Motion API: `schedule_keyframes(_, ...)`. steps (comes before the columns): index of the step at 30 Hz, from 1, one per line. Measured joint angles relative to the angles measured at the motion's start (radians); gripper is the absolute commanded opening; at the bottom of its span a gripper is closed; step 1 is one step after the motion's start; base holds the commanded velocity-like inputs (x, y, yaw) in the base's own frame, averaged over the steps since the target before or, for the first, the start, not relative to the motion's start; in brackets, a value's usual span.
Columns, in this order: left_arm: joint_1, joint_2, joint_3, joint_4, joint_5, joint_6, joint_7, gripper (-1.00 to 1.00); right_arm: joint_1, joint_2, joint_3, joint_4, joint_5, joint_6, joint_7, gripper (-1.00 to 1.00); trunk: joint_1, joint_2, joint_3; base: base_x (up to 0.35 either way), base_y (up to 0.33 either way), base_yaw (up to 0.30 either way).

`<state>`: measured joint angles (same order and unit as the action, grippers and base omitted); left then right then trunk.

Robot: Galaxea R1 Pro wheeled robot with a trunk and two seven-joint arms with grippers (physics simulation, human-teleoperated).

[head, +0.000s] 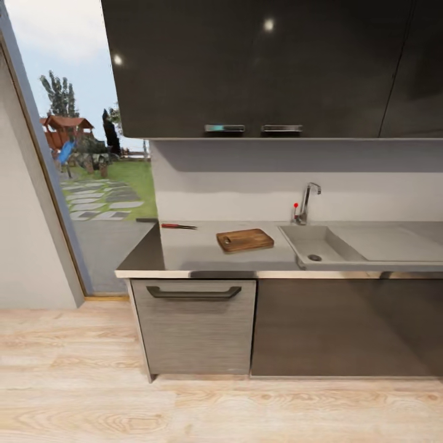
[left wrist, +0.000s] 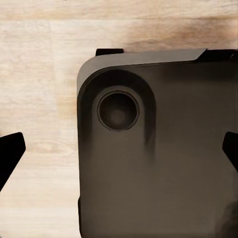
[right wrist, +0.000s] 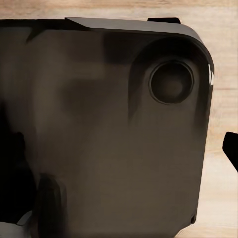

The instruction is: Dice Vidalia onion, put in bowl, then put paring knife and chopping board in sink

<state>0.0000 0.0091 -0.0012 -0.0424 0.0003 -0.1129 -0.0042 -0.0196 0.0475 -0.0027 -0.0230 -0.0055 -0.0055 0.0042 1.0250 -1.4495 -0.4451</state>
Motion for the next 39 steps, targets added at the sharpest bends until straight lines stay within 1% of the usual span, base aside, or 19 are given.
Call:
schedule_keyframes(14, 0.0, 0.0, 0.0, 0.0, 0.0, 0.0, 0.0, 1.0, 0.0, 0.0, 0.0, 0.0, 0.0, 0.0, 0.0, 1.0, 0.0, 0.0, 0.0, 0.0, 0.287, -0.089)
schedule_keyframes(39, 0.0, 0.002, 0.0, 0.001, -0.002, 0.0, -0.001, 1.0, 0.0, 0.0, 0.0, 0.0, 0.001, 0.0, 0.0, 1.0, 0.0, 0.0, 0.0, 0.0, 0.287, -0.147)
